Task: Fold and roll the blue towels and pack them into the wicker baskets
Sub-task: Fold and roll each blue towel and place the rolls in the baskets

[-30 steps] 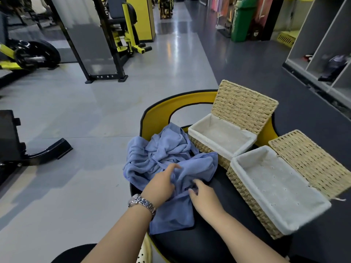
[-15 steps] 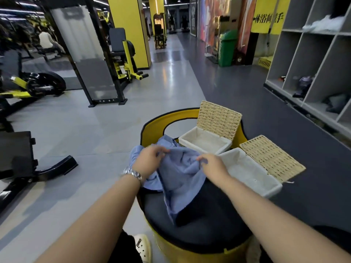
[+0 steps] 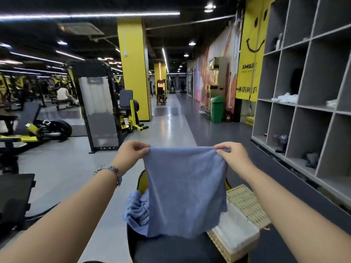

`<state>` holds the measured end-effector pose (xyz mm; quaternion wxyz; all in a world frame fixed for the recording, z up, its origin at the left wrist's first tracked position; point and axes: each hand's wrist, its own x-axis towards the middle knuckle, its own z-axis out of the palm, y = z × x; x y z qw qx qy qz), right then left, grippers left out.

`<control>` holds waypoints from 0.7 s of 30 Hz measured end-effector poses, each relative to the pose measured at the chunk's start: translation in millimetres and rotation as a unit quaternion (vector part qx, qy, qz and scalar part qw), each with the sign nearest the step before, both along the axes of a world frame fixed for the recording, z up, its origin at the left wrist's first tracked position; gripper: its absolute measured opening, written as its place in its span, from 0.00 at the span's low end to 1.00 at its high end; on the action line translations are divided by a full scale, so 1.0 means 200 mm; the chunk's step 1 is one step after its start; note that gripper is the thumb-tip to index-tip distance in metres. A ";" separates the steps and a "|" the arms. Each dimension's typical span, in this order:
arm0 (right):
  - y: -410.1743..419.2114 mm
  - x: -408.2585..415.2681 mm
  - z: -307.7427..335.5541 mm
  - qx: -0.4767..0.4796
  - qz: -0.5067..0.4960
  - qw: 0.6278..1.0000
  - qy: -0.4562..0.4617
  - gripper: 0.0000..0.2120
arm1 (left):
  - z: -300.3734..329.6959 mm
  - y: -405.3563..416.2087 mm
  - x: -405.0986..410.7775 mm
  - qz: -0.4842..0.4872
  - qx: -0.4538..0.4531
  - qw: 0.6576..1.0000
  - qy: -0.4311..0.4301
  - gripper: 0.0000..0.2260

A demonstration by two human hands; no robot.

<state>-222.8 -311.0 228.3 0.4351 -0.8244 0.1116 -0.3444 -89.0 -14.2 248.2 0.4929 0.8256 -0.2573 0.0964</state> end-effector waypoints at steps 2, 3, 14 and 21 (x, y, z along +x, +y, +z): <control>-0.03 -0.04 0.07 -0.008 0.015 1.000 -0.011 0.10 | 0.06 0.02 -0.01 0.001 -0.030 1.000 0.009 0.04; -0.05 -0.06 0.10 0.005 0.021 1.000 -0.019 0.11 | 0.09 0.03 -0.02 -0.002 -0.036 0.999 0.013 0.05; -0.14 -0.13 0.25 0.118 0.081 0.989 -0.032 0.15 | 0.28 0.07 -0.01 -0.007 0.029 1.000 0.002 0.15; -0.14 -0.14 0.25 0.089 0.086 0.992 -0.022 0.21 | 0.26 0.07 -0.01 0.012 0.060 0.997 -0.046 0.10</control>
